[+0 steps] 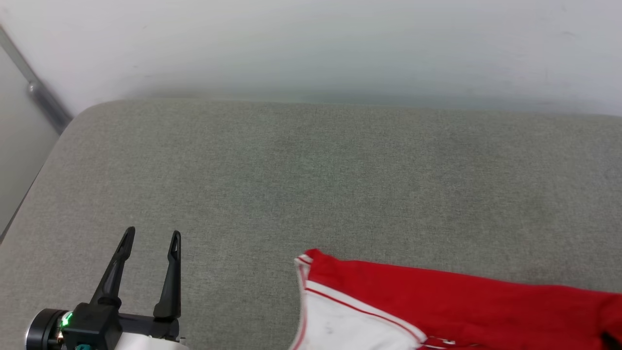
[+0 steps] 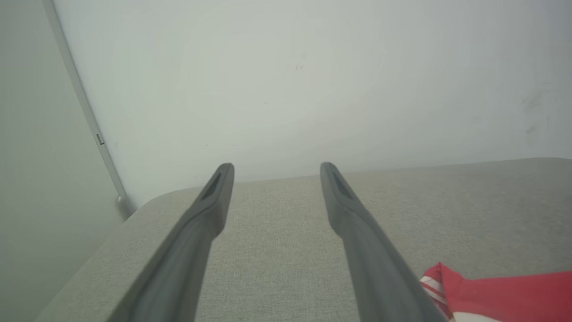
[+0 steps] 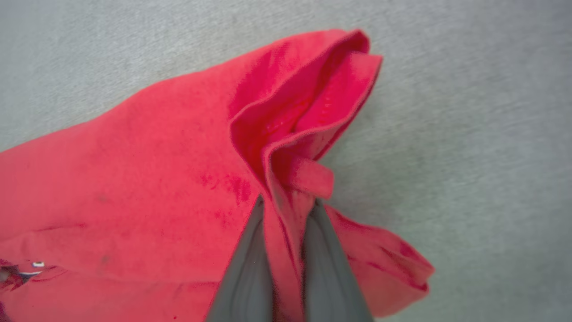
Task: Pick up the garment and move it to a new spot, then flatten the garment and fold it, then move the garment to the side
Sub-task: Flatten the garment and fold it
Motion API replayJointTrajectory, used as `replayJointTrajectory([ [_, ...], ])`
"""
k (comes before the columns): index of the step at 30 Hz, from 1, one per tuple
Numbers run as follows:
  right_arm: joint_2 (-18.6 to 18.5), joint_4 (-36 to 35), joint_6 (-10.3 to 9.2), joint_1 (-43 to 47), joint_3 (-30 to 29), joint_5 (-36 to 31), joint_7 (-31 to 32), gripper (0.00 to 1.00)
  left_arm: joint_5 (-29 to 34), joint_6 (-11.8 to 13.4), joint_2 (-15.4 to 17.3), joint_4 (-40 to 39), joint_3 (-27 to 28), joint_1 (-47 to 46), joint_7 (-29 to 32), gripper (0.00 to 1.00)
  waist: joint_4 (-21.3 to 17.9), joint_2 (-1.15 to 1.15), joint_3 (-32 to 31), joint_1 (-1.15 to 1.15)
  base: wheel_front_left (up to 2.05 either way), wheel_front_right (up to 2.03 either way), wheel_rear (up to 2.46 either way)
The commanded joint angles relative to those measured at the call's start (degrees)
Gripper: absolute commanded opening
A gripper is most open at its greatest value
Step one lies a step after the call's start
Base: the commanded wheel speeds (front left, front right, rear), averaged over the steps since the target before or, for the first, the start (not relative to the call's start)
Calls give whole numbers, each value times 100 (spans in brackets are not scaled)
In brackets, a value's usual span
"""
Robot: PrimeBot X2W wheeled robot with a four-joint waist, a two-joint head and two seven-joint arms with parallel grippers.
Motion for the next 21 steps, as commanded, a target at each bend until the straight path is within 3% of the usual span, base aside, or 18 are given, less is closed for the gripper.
replayJointTrajectory([
  [1, -97, 51, -12, -89, -138, -101, -58, 0, 20, -29, -22, -3, 10, 75, -26, 100, -17, 0, -4, 0, 0, 0, 0],
  [9, -119, -104, -9, -96, -312, -393, 58, 0, 69, -65, -75, 36, 53, 165, -26, 100, -168, 0, -152, 0, 0, 0, 0],
  [21, 140, -2089, -8, 748, 609, -323, 938, 0, 86, -97, -156, 52, 12, 305, -26, 100, -321, 0, -329, 0, 0, 0, 0],
])
